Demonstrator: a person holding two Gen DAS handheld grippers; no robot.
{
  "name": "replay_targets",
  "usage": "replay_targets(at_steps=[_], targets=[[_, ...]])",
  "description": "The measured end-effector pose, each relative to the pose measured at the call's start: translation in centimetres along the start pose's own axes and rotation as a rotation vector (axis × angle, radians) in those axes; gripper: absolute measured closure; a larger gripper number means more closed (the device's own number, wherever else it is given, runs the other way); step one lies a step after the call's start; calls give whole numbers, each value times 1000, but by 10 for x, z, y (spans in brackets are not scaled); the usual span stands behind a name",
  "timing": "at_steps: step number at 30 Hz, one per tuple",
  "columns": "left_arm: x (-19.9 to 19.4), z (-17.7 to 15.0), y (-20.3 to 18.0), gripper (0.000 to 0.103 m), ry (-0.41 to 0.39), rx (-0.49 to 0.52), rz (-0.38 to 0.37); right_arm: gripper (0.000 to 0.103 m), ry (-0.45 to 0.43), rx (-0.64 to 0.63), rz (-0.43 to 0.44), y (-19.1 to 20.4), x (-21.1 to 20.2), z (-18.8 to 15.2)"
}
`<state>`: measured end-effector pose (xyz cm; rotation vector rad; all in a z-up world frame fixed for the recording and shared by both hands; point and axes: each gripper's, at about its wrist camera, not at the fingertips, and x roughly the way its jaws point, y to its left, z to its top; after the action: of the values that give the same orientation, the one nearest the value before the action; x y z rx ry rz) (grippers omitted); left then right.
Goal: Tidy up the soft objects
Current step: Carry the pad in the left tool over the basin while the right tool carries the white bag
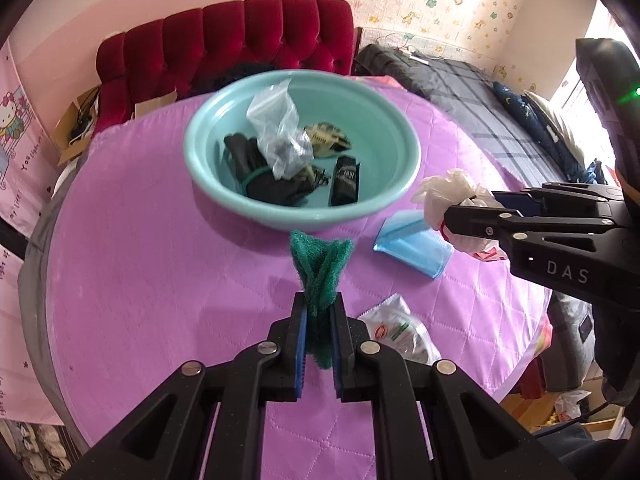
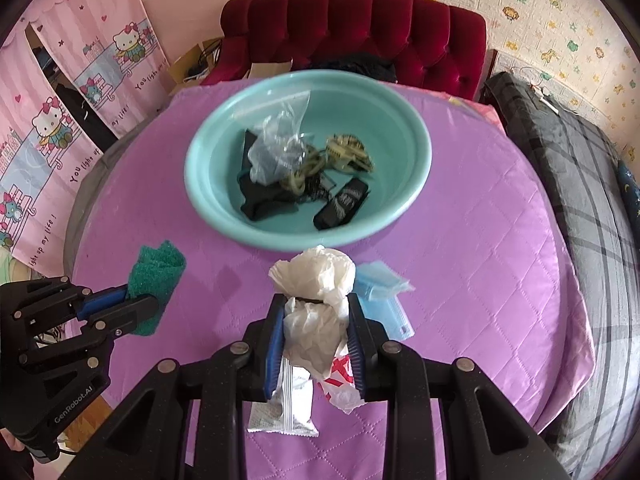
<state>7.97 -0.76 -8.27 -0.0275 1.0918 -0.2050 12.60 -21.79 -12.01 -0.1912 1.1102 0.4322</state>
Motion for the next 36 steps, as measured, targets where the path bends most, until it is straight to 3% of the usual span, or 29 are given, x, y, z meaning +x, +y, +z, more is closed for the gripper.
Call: replay_targets(at_steps=[18,36], targets=[[8,64,-10,92,-39,37,-37,73,-38,-20,-1,-14,-8,61],[61,129,0,92,-28,37,-34,72,-35,-14,28,-28,36,128]])
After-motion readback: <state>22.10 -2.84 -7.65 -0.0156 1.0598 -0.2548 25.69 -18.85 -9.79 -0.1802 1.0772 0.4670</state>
